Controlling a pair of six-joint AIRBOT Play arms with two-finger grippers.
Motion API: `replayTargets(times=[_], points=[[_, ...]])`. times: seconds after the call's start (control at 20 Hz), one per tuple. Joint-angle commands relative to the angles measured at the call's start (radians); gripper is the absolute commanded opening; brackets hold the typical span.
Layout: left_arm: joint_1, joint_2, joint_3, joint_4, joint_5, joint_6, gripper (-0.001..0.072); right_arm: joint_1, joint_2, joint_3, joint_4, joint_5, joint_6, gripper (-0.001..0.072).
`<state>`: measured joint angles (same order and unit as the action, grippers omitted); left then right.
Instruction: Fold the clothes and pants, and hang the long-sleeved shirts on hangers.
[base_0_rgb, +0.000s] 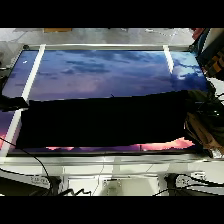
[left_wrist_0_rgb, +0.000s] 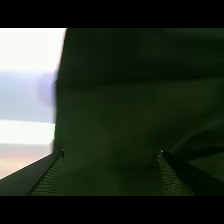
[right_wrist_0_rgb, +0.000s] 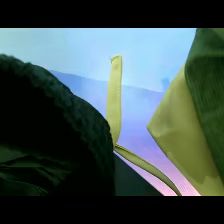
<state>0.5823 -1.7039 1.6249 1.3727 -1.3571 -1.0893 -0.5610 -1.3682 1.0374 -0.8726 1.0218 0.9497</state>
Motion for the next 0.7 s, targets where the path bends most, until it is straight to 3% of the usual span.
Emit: replayTargets(times=[0.0, 0.1, 0.25, 0.4, 0.55, 0.65], points=[[0.023, -0.001, 0.0, 0.154, -0.082, -0.123, 0.0623, 0.001, 0.0, 0.0, -0.003, -0.001, 0.0, 0.0029], [0.063, -0.001, -0.001, 0.124, -0.141, -0.123, 0.0578, 0.0, 0.0, 0.0, -0.003, -0.002, 0.0, 0.0028], [0.163, 0.01, -0.05, -0.069, -0.192, -0.122, 0.0561, 0.001, 0.0, 0.0, -0.004, -0.01, 0.0, 0.0028], [0.251, 0.027, -0.146, -0.26, -0.14, -0.035, 0.0488, 0.001, 0.0, 0.0, -0.01, -0.029, 0.0, 0.0028], [0.266, 0.027, -0.187, -0.274, -0.069, 0.048, 0.0488, 0.0, 0.0, 0.0, -0.023, -0.061, 0.0, 0.0029], [0.265, 0.026, -0.208, -0.274, 0.003, 0.059, 0.0488, 0.0, 0.0, 0.0, -0.023, -0.077, 0.0, 0.0029]])
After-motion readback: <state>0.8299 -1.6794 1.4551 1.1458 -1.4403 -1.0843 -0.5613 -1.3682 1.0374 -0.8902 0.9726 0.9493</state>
